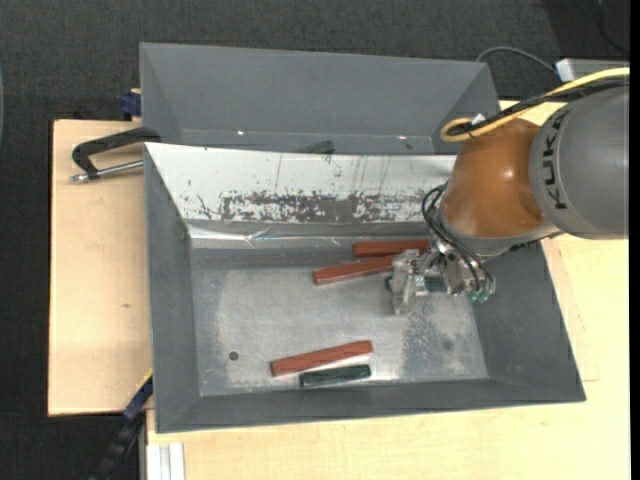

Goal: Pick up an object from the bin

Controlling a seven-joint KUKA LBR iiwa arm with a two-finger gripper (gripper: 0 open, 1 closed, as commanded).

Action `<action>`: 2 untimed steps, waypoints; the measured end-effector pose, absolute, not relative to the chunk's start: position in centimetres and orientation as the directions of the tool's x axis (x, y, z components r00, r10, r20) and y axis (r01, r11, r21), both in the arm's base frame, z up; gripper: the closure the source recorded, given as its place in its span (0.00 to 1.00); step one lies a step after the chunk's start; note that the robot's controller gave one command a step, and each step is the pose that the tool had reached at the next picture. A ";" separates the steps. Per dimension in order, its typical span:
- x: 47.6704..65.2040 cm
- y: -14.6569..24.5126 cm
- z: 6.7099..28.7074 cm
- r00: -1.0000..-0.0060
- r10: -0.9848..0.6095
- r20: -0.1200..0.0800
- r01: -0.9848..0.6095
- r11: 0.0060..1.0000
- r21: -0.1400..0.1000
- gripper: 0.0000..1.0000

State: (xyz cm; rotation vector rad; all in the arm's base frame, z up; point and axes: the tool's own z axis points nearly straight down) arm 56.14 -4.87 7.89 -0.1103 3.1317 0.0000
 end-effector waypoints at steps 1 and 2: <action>56.1 -4.9 7.9 -0.997 -0.071 -0.008 -0.071 0.997 0.000 1.00; 56.1 -4.8 8.0 -0.998 -0.069 -0.008 -0.069 0.998 -0.001 1.00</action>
Offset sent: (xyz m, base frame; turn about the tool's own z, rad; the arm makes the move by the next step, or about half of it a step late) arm 0.0166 0.0131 0.0730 0.1327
